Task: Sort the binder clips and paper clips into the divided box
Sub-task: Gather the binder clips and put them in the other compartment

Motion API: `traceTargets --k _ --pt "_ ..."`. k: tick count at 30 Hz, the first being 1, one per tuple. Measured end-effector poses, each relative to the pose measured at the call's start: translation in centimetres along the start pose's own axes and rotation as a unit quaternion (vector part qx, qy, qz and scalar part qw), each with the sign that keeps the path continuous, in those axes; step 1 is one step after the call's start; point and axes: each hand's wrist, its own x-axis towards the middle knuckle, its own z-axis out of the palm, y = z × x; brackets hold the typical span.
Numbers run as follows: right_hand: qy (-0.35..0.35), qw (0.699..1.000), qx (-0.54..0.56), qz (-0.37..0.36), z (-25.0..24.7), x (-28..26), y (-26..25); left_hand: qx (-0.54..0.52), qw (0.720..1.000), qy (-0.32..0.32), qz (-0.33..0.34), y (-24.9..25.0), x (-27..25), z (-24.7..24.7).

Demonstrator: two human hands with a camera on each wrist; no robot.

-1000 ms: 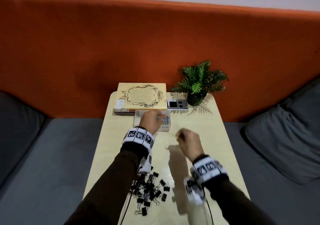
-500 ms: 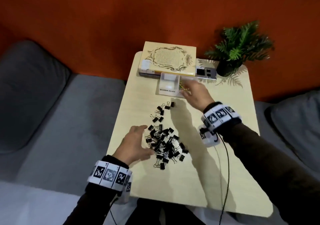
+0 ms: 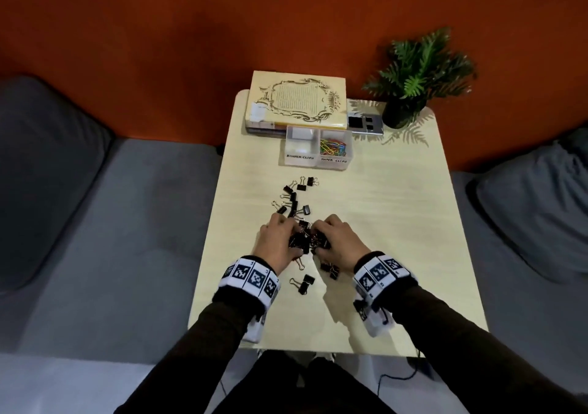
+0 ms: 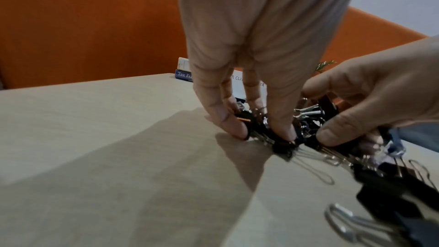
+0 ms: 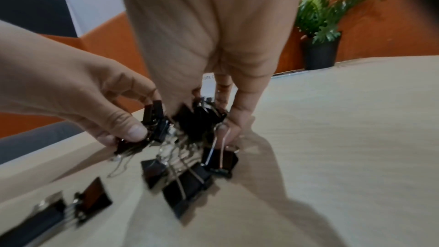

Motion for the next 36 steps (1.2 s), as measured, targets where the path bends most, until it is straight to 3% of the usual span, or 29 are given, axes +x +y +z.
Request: traceTargets --k 9,13,15,19,23,26,31,36 --pt "0.128 0.990 0.043 0.043 -1.1 -0.9 -0.3 -0.010 1.000 -0.005 0.029 -0.5 1.0 -0.9" --pt "0.135 0.989 0.036 0.055 -2.0 -1.0 -0.2 -0.016 1.000 -0.001 0.026 -0.5 1.1 -1.2" --pt "0.132 0.986 0.082 0.066 -3.2 -0.6 -0.2 -0.029 0.999 0.002 0.019 -0.5 1.1 -1.3" --pt "0.178 0.966 0.184 0.045 -7.6 2.8 -1.8 -0.065 0.998 0.021 -0.004 -0.4 0.9 -1.5" --pt "0.222 0.963 0.151 0.001 -11.8 9.4 -4.0 -0.075 0.997 0.031 -0.017 -0.1 0.5 -1.5" --pt "0.197 0.977 0.085 0.009 -12.9 13.8 -5.0 -0.075 0.996 0.021 -0.034 0.4 0.4 -1.4" --pt "0.074 0.995 -0.049 0.041 -12.9 16.6 -5.1 -0.080 0.994 0.000 -0.068 1.0 0.5 -1.4" --pt "0.153 0.987 0.051 -0.003 -12.7 13.9 -4.0 -0.130 0.988 0.000 -0.079 1.5 0.6 -3.4"
